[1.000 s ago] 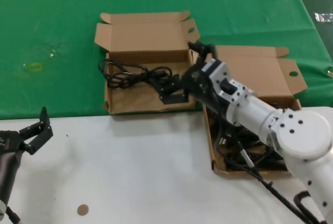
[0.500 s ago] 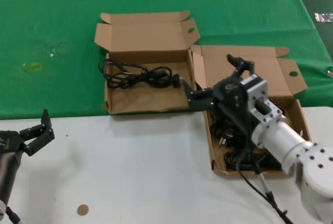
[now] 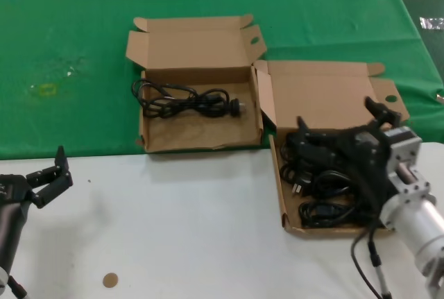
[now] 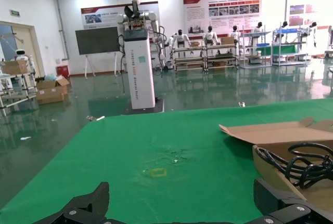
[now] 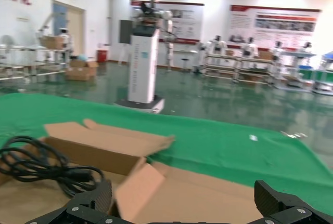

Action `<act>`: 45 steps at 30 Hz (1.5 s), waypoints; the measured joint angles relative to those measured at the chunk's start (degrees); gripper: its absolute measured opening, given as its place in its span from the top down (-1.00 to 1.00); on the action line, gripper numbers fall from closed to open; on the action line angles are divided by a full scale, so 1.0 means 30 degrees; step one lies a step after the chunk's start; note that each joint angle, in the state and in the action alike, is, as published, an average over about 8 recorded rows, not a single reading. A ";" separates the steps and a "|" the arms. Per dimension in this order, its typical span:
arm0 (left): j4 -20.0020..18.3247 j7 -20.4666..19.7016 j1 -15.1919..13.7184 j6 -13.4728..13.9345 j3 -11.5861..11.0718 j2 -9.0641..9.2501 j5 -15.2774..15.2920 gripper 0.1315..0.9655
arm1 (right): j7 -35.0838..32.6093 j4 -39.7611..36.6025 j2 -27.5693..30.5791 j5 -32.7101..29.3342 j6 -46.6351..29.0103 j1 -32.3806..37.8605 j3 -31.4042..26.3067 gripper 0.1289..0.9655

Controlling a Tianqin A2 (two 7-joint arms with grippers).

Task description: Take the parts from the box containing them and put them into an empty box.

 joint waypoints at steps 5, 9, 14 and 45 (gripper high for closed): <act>0.0000 0.0000 0.0000 0.0000 0.0000 0.0000 0.0000 -1.00 | 0.0006 0.0538 0.0068 0.0425 0.0530 -0.0766 0.0392 -1.00; 0.0000 0.0000 0.0000 0.0000 0.0000 0.0000 0.0000 -1.00 | 0.0007 0.0599 0.0075 0.0472 0.0588 -0.0852 0.0436 -1.00; 0.0000 0.0001 0.0000 0.0000 0.0000 0.0000 0.0001 -1.00 | 0.0007 0.0604 0.0076 0.0476 0.0592 -0.0860 0.0439 -1.00; 0.0000 0.0001 0.0000 0.0000 0.0000 0.0000 0.0001 -1.00 | 0.0007 0.0604 0.0076 0.0476 0.0592 -0.0860 0.0439 -1.00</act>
